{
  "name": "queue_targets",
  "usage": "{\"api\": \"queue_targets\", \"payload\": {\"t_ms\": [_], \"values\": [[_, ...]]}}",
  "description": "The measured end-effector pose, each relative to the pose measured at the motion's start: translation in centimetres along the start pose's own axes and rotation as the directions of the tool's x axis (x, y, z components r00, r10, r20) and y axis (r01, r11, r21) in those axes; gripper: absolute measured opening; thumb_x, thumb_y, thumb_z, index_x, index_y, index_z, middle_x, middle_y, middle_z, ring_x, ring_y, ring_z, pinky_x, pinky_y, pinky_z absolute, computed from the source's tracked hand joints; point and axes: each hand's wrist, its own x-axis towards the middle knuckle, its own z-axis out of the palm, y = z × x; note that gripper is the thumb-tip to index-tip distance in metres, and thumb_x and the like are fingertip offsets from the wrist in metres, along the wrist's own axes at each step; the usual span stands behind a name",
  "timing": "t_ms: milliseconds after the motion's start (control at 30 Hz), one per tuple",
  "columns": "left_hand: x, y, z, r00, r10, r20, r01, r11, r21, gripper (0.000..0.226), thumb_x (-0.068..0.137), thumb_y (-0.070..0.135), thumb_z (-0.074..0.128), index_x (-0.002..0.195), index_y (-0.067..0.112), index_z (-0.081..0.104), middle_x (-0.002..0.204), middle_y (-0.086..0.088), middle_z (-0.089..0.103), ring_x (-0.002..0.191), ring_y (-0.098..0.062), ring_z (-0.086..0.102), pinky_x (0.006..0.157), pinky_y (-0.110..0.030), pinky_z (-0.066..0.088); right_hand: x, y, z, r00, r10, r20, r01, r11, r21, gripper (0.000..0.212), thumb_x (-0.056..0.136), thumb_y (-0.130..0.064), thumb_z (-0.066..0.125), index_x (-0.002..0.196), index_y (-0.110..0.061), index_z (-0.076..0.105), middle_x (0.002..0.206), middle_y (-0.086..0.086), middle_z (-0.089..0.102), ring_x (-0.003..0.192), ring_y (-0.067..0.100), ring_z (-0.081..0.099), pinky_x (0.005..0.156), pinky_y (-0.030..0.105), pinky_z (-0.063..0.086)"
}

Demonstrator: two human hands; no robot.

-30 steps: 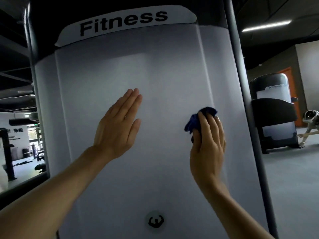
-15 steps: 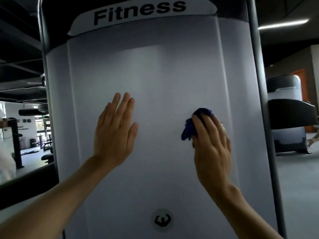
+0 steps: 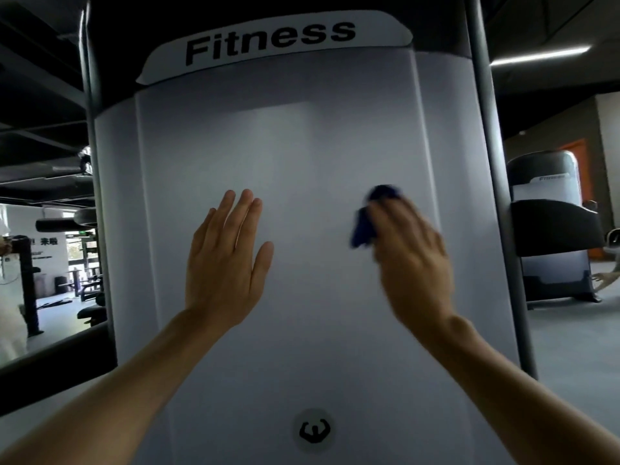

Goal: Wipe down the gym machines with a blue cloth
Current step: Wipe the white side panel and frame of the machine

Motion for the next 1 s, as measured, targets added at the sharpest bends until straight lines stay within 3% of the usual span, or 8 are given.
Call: {"api": "queue_targets", "payload": {"t_ms": [167,267,400,533,633,767,867,1000], "values": [[1.0,0.9,-0.3,0.999,-0.039,-0.029,0.041,0.997,0.070,0.056,0.111,0.043,0.029,0.159,0.018,0.042,0.159,-0.014,0.044,0.147,-0.036,0.038,0.109,-0.053,0.036,2.0,-3.9,0.9,0.857,0.487,-0.166,-0.485,0.873,0.055,0.044,0.096,-0.007,0.055,0.140,-0.013,0.058,0.149,0.008,0.053,0.144,0.031,0.041,0.118,0.052,0.031],[0.6,0.8,-0.1,1.000,-0.025,-0.011,0.025,0.997,0.076,0.056,0.108,0.036,0.033,0.160,0.015,0.040,0.160,-0.016,0.042,0.145,-0.040,0.038,0.107,-0.055,0.038,1.4,-9.7,3.1,0.999,-0.003,0.042,-0.001,0.995,0.104,0.044,0.097,-0.006,0.055,0.140,-0.017,0.059,0.150,0.004,0.052,0.146,0.025,0.040,0.124,0.045,0.028],[0.2,0.0,-0.5,1.000,0.015,0.010,-0.015,0.997,0.082,0.059,0.107,0.036,0.031,0.160,0.012,0.038,0.163,-0.016,0.039,0.146,-0.039,0.037,0.107,-0.053,0.037,2.9,-5.6,2.7,0.892,-0.415,0.178,0.428,0.903,-0.039,0.050,0.104,-0.017,0.049,0.154,-0.018,0.046,0.161,0.003,0.042,0.152,0.024,0.032,0.127,0.038,0.020],[0.5,0.3,-0.5,0.999,0.000,0.032,-0.003,0.994,0.108,0.059,0.107,0.037,0.032,0.161,0.013,0.037,0.162,-0.016,0.040,0.147,-0.038,0.036,0.107,-0.055,0.036,4.1,-0.7,0.4,0.988,0.139,-0.063,-0.143,0.987,-0.066,0.051,0.100,-0.013,0.057,0.151,-0.013,0.049,0.157,0.009,0.046,0.149,0.029,0.036,0.121,0.046,0.031],[0.4,0.8,-0.2,0.999,-0.031,0.039,0.027,0.993,0.112,0.059,0.108,0.038,0.031,0.161,0.012,0.036,0.162,-0.018,0.040,0.148,-0.039,0.036,0.110,-0.056,0.035,5.9,-3.8,1.6,0.818,0.542,-0.194,-0.553,0.833,-0.001,0.054,0.099,-0.007,0.052,0.152,-0.012,0.044,0.159,0.010,0.042,0.150,0.031,0.031,0.120,0.052,0.028],[0.1,0.6,0.2,0.999,-0.023,0.048,0.016,0.991,0.135,0.057,0.108,0.037,0.035,0.155,0.006,0.042,0.162,-0.021,0.038,0.149,-0.042,0.036,0.111,-0.058,0.036,6.0,-9.8,3.7,0.998,-0.043,0.048,0.042,0.999,0.031,0.061,0.092,-0.005,0.048,0.152,-0.013,0.046,0.158,0.008,0.043,0.151,0.030,0.031,0.126,0.044,0.020],[-0.3,0.0,0.3,0.998,0.032,0.060,-0.042,0.985,0.166,0.059,0.108,0.039,0.035,0.153,0.002,0.041,0.162,-0.022,0.038,0.149,-0.042,0.036,0.111,-0.057,0.038,6.6,-7.5,2.8,0.888,-0.398,0.231,0.413,0.910,-0.018,0.061,0.096,-0.015,0.040,0.157,-0.017,0.040,0.162,0.005,0.039,0.153,0.027,0.028,0.128,0.041,0.016],[-0.4,0.2,0.0,0.999,0.018,0.039,-0.023,0.991,0.134,0.063,0.109,0.040,0.032,0.161,0.005,0.032,0.166,-0.018,0.033,0.153,-0.038,0.031,0.115,-0.054,0.033,7.8,0.3,0.3,0.990,-0.069,0.121,0.077,0.995,-0.062,0.059,0.097,-0.010,0.056,0.154,-0.018,0.045,0.161,0.005,0.041,0.151,0.028,0.033,0.126,0.040,0.023]]}}
